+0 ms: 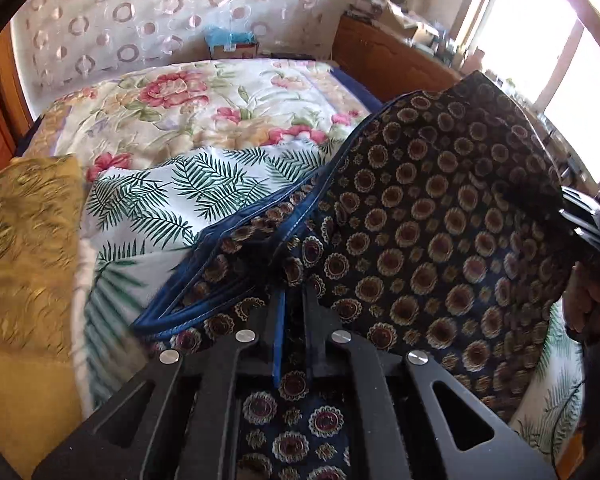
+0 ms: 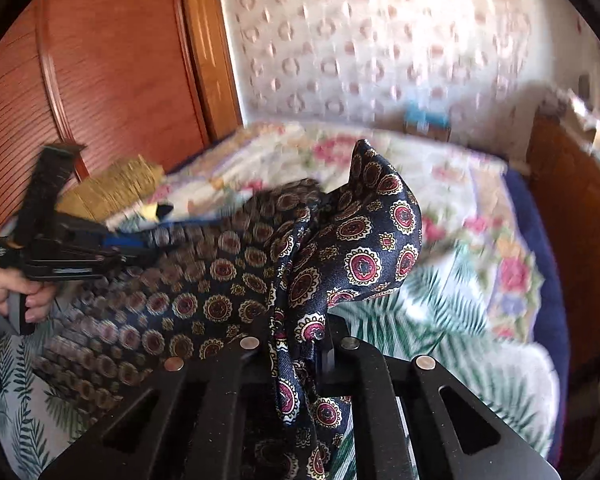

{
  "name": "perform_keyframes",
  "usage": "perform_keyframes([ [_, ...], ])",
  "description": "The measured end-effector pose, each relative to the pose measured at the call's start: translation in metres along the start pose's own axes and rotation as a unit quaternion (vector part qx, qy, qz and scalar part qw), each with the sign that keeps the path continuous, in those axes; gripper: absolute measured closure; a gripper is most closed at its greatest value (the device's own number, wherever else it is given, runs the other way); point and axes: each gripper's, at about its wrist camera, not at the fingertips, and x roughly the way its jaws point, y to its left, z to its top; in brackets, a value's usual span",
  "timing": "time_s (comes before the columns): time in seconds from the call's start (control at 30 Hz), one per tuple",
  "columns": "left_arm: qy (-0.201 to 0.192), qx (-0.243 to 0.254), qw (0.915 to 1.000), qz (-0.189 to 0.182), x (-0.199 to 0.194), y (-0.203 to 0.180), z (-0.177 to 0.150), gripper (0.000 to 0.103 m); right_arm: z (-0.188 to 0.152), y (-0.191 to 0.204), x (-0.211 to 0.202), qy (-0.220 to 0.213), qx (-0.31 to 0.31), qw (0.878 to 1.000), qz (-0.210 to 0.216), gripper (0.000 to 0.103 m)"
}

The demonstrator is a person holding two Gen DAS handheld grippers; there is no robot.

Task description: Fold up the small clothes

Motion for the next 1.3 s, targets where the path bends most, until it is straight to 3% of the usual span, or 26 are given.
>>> perform_keyframes([
  [0.07,-0.009,-0.003,0.9997,0.024,-0.016,0.002,-0.01,0.09,0.002,0.004,-0.003,0.007,-0.019,1.0,-0.013,0.094],
  [0.13,-0.011,-0.015,0.9994,0.029,-0.028,0.005,-0.022,0.058,0.0,0.003,-0.001,0.016,-0.03,0.999,-0.027,0.094],
  [0.23,-0.009,-0.022,0.9993,0.028,-0.038,0.004,-0.041,0.035,-0.002,-0.004,-0.001,0.025,-0.03,0.998,-0.041,0.094],
  [0.3,-0.003,-0.039,0.9992,0.005,-0.036,0.004,-0.051,0.028,-0.006,-0.011,0.0,0.03,-0.026,0.998,-0.05,0.094],
  [0.37,0.01,-0.061,0.9979,-0.02,-0.03,0.003,-0.058,0.028,-0.009,-0.017,0.002,0.033,-0.022,0.998,-0.051,0.094],
  [0.57,-0.016,-0.095,0.9948,-0.033,-0.025,-0.007,-0.057,0.023,-0.005,-0.004,-0.005,0.025,-0.011,0.999,-0.048,0.094],
  [0.6,-0.018,-0.101,0.9941,-0.033,-0.022,-0.008,-0.054,0.023,-0.003,0.002,0.0,0.02,-0.011,0.999,-0.046,0.094],
  [0.67,-0.013,-0.1,0.9932,-0.058,-0.016,-0.016,-0.049,0.044,-0.001,0.006,-0.005,0.007,-0.014,0.999,-0.044,0.094],
  [0.73,-0.002,-0.1,0.9929,-0.064,-0.005,-0.019,-0.045,0.094,-0.001,0.014,-0.013,-0.011,-0.024,0.999,-0.044,0.094],
  [0.83,-0.018,-0.092,0.9928,-0.074,-0.012,-0.026,-0.04,0.096,0.011,0.028,-0.027,-0.038,-0.044,0.997,-0.046,0.095],
  [1.0,-0.098,-0.091,0.9884,-0.072,-0.075,-0.024,-0.029,0.096,0.045,0.06,-0.059,-0.077,-0.087,0.993,-0.037,0.095],
  [1.13,-0.159,-0.08,0.983,-0.047,-0.139,-0.011,-0.029,0.096,0.079,0.095,-0.078,-0.111,-0.126,0.986,-0.019,0.095],
  [1.3,-0.218,-0.092,0.9713,0.019,-0.214,0.023,-0.054,0.096,0.127,0.155,-0.07,-0.141,-0.184,0.972,0.035,0.095],
])
